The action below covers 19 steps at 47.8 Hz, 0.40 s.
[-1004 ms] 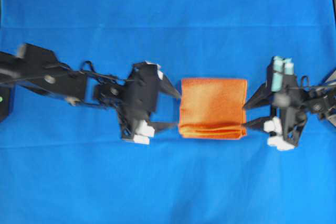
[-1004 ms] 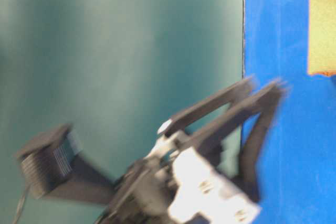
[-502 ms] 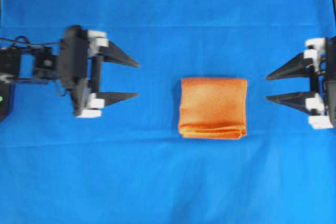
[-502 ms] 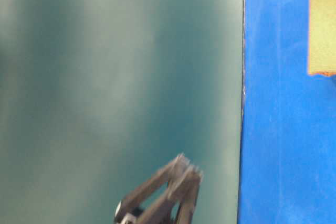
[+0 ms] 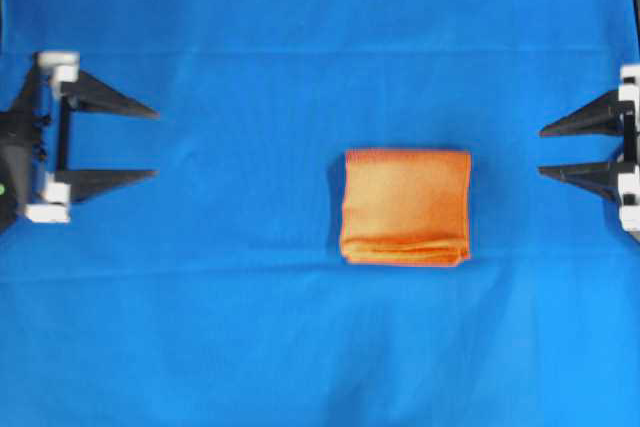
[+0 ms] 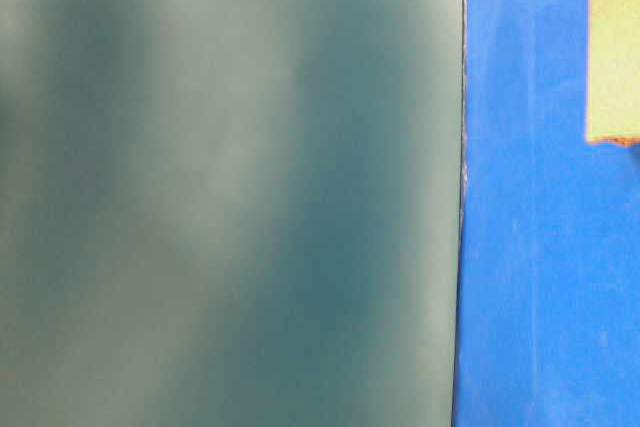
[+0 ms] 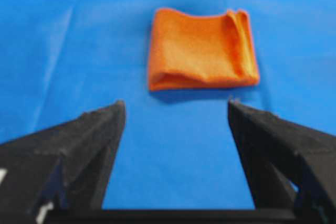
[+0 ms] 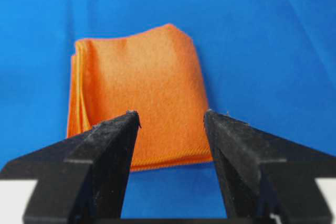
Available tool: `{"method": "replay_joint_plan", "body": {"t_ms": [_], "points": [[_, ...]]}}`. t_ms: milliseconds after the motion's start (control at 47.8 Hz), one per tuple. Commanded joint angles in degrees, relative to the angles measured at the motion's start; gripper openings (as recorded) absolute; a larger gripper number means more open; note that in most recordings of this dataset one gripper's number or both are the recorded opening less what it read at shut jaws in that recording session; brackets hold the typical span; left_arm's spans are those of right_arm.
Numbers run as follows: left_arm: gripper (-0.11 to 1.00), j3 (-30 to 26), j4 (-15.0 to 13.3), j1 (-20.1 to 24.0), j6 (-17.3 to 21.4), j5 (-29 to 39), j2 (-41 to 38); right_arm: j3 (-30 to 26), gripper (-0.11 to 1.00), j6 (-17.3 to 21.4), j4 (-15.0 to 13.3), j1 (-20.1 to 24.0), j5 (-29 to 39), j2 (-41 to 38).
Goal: Fold the orange towel.
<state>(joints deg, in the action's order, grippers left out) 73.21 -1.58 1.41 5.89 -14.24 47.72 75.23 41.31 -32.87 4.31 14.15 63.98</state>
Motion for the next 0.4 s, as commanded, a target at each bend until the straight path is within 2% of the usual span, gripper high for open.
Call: {"method": "replay_joint_plan", "body": {"t_ms": [0, 167, 377], "points": [[0.73, 1.85, -0.09, 0.18, -0.18, -0.53, 3.96, 0.26, 0.58, 0.09, -0.18, -1.14, -2.2, 0.26], [0.73, 4.48, -0.09, 0.18, -0.09, -0.09, 9.05, 0.53, 0.58, 0.18, -0.18, -2.37, -3.25, 0.7], [0.73, 5.01, -0.09, 0.18, -0.09, 0.88, 10.02, 0.53, 0.58, 0.18, -0.18, -2.37, -3.43, 0.53]]}}
